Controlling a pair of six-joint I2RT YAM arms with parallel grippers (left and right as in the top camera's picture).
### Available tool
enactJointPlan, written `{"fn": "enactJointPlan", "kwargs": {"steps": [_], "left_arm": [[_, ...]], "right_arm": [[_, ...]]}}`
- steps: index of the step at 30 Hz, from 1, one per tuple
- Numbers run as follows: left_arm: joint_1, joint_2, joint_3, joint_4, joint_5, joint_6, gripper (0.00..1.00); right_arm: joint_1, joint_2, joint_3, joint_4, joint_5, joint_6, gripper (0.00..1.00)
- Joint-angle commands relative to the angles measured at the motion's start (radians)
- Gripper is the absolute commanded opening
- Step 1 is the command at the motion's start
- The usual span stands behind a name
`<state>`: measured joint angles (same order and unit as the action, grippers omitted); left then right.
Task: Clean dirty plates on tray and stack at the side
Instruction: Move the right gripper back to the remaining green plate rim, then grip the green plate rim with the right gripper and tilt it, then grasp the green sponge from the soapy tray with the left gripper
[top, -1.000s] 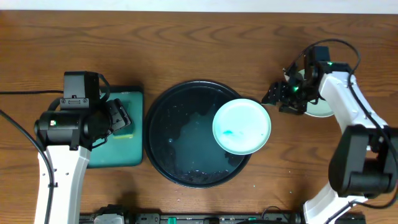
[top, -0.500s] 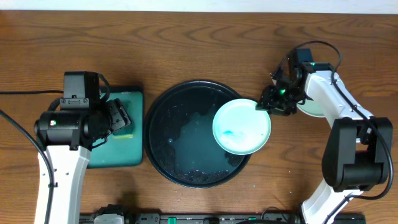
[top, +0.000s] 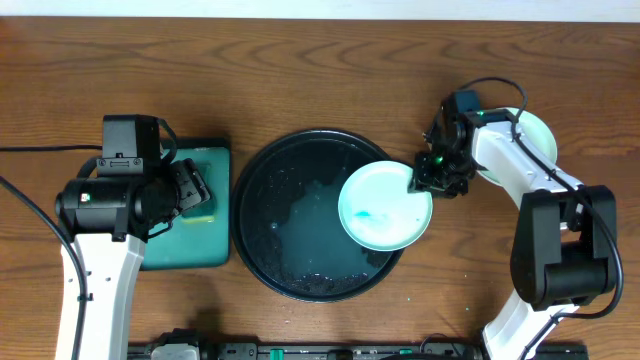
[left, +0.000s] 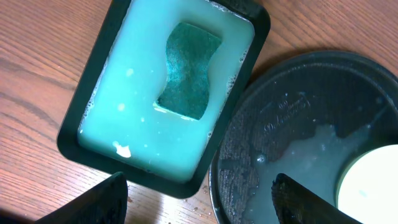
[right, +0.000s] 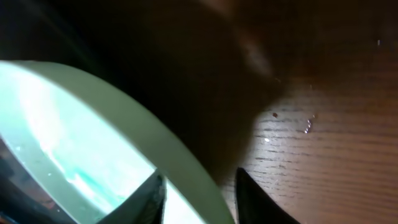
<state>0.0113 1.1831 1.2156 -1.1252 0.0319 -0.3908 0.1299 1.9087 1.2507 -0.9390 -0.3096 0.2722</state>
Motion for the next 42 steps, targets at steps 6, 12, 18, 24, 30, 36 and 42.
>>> {"fn": "enactJointPlan", "kwargs": {"steps": [6, 12, 18, 24, 30, 36, 42], "left_arm": [[0.003, 0.006, -0.014, -0.004, 0.005, 0.017, 0.75], [0.003, 0.006, -0.014, -0.003, 0.006, 0.017, 0.75], [0.003, 0.006, -0.014, -0.003, 0.006, 0.017, 0.75], [0.003, 0.006, -0.014, 0.0, 0.005, 0.017, 0.75], [0.003, 0.014, -0.018, 0.016, -0.017, 0.016, 0.74], [0.003, 0.075, -0.019, 0.023, -0.074, 0.016, 0.73], [0.003, 0.193, -0.019, 0.071, -0.097, 0.016, 0.61]], "right_arm": [[0.004, 0.008, -0.016, 0.008, 0.014, 0.031, 0.01], [0.016, 0.008, -0.016, 0.005, -0.009, 0.014, 0.01], [0.106, 0.008, -0.016, 0.039, -0.07, -0.001, 0.01], [0.201, 0.008, -0.016, 0.126, -0.073, 0.084, 0.01], [0.23, 0.026, -0.016, 0.158, -0.073, 0.118, 0.01], [0.255, 0.129, -0.016, 0.158, -0.074, 0.12, 0.01], [0.282, 0.164, -0.016, 0.192, -0.073, 0.116, 0.01]]}}
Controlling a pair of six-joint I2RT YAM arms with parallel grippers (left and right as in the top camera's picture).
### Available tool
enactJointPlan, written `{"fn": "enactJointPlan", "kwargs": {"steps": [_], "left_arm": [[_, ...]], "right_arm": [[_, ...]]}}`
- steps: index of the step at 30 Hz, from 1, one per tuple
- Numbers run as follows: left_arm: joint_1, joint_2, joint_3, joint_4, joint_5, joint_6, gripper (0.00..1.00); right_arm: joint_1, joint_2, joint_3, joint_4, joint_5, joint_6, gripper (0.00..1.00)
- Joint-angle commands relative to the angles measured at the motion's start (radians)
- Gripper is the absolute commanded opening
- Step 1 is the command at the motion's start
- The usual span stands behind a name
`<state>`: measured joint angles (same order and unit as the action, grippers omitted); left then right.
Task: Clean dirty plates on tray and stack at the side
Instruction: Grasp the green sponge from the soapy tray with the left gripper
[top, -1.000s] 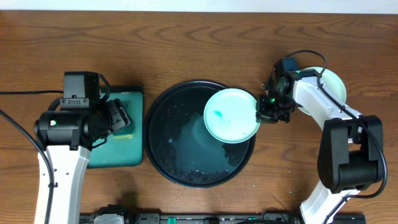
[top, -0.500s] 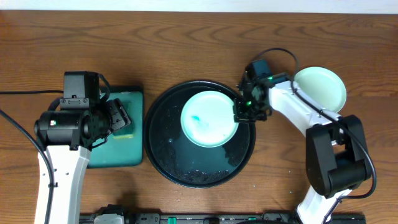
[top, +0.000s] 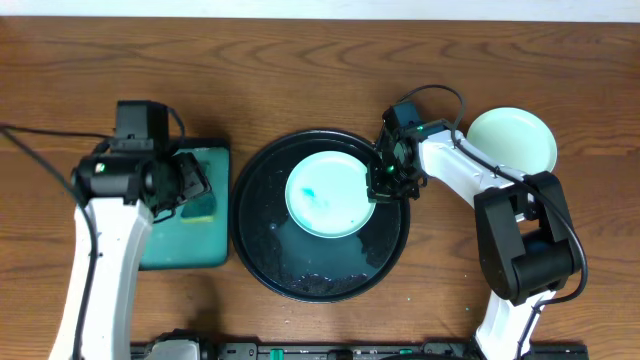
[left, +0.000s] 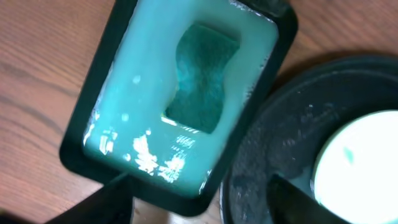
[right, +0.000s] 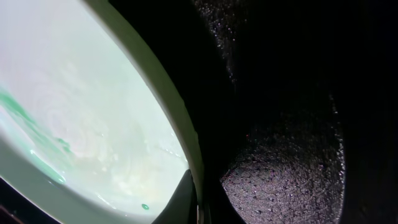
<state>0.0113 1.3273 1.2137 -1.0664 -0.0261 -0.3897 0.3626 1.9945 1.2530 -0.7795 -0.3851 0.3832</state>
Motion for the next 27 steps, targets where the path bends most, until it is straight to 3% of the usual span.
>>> {"fn": "enactJointPlan", "kwargs": {"steps": [1, 8, 15, 27], "left_arm": [[0.003, 0.07, -0.017, 0.023, -0.048, 0.015, 0.58], [0.005, 0.272, -0.017, 0.132, -0.092, 0.019, 0.57], [0.017, 0.474, -0.017, 0.238, -0.09, 0.076, 0.45], [0.087, 0.548, -0.029, 0.322, -0.002, 0.154, 0.34]], "right_arm": [[0.051, 0.077, -0.018, 0.037, 0.003, 0.005, 0.01], [0.051, 0.078, -0.018, 0.028, 0.002, 0.001, 0.01], [0.051, 0.078, -0.018, 0.025, -0.02, -0.015, 0.01], [0.051, 0.078, -0.018, 0.028, -0.025, -0.021, 0.01]]}}
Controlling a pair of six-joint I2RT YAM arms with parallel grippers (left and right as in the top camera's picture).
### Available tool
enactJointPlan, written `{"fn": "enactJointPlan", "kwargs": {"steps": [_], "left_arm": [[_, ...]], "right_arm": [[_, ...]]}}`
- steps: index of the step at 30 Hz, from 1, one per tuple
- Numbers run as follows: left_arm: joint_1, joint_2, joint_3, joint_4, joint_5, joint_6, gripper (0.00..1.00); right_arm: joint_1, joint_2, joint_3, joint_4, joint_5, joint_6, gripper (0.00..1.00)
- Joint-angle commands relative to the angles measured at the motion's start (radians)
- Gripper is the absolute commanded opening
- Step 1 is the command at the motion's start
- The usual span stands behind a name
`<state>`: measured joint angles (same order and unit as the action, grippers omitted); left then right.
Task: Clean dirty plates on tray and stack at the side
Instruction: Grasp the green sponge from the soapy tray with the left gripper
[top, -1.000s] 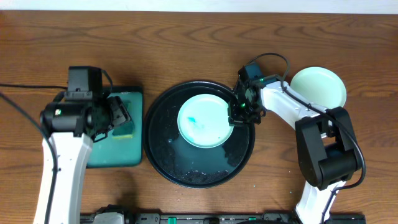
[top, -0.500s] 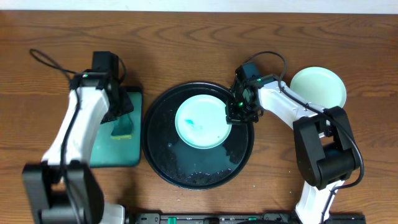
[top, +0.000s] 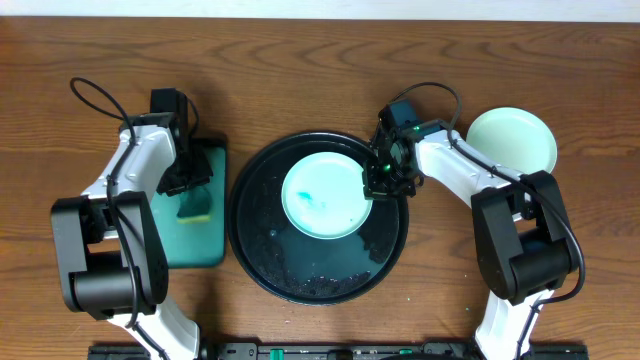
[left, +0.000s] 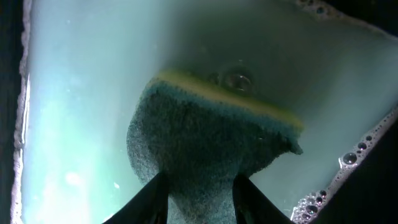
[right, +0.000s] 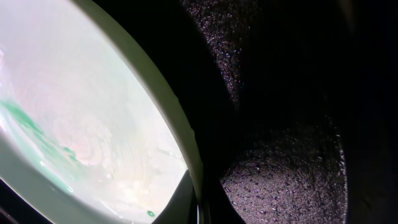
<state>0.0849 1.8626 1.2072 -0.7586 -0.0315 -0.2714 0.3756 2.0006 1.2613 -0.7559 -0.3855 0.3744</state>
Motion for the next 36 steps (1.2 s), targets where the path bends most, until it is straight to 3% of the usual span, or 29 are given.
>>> {"fn": "enactJointPlan", "kwargs": {"steps": [1, 6, 11, 16, 23, 36], "left_arm": [[0.013, 0.013, -0.029, 0.022, 0.009, 0.036, 0.34], [0.013, 0.013, -0.104, 0.081, 0.05, 0.042, 0.32], [0.013, 0.013, -0.139, 0.092, 0.05, 0.032, 0.07], [0.013, -0.023, -0.128, 0.085, 0.093, 0.027, 0.07], [-0.002, -0.27, -0.123, 0.084, 0.106, 0.021, 0.07], [-0.01, -0.776, -0.123, 0.121, 0.092, 0.21, 0.07]], "right_arm": [[0.038, 0.072, -0.026, 0.004, -0.024, -0.013, 0.01], [0.038, 0.072, -0.026, 0.001, -0.024, -0.013, 0.01], [0.038, 0.072, -0.026, 0.0, -0.024, -0.013, 0.01], [0.038, 0.072, -0.026, -0.004, -0.024, -0.013, 0.01], [0.038, 0.072, -0.026, -0.016, -0.024, -0.013, 0.01], [0.038, 0.072, -0.026, -0.01, -0.024, -0.016, 0.01]]}}
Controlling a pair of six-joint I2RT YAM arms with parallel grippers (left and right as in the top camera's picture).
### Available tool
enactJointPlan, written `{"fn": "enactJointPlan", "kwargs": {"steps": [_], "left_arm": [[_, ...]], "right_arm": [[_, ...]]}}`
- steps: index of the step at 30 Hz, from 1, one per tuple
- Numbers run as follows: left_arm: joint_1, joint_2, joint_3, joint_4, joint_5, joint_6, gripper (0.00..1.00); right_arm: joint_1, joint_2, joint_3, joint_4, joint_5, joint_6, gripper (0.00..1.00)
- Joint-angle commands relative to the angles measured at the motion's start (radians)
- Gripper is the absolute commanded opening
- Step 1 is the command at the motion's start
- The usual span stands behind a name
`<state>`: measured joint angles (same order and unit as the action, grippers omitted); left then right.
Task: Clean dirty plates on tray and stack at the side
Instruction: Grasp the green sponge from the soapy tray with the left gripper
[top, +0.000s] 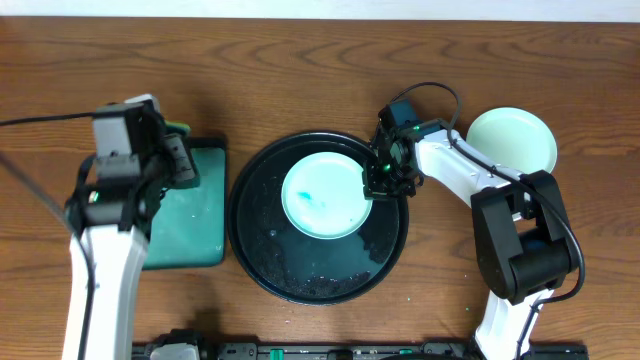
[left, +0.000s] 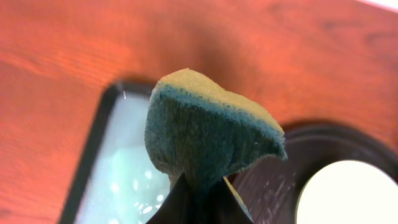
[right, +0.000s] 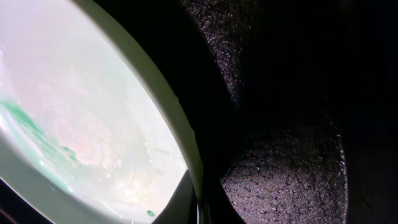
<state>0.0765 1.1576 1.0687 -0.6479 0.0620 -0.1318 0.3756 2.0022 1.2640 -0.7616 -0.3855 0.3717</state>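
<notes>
A pale green plate (top: 322, 195) with a blue-green smear lies in the round black tray (top: 320, 275). My right gripper (top: 385, 180) is shut on the plate's right rim; in the right wrist view the rim (right: 180, 149) runs between the fingers of the right gripper (right: 198, 199). My left gripper (left: 202, 186) is shut on a green and yellow sponge (left: 208, 130) and holds it in the air. In the overhead view the left gripper (top: 180, 165) is over the far end of the soap tray (top: 185, 235).
A second pale green plate (top: 511, 140) rests on the table at the right, beyond the round tray. The rectangular soap tray (left: 118, 177) holds pale soapy water. Wet grit and water cover the round tray's floor (right: 280, 93).
My left gripper was down in the soapy water, closed on the sponge. Now it is raised, with the sponge out of the water. The right gripper and the plate have not moved.
At first my right gripper held the plate over the round tray's right rim, and my left gripper hung open above the sponge in the soap tray. Then the plate lay in the tray's middle. After that the left gripper gripped the sponge; now it holds it aloft.
</notes>
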Motion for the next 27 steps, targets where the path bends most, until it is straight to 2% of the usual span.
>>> {"fn": "enactJointPlan", "kwargs": {"steps": [1, 8, 27], "left_arm": [[-0.001, -0.091, 0.015, 0.014, -0.002, 0.075, 0.07], [-0.001, -0.16, 0.015, 0.015, -0.002, 0.102, 0.07], [-0.001, -0.159, 0.015, 0.014, -0.002, 0.102, 0.07]], "right_arm": [[0.038, 0.07, -0.029, -0.001, -0.024, -0.014, 0.01], [0.038, 0.07, -0.029, 0.006, -0.024, -0.013, 0.01], [0.038, 0.07, -0.029, 0.002, -0.024, -0.013, 0.01]]}}
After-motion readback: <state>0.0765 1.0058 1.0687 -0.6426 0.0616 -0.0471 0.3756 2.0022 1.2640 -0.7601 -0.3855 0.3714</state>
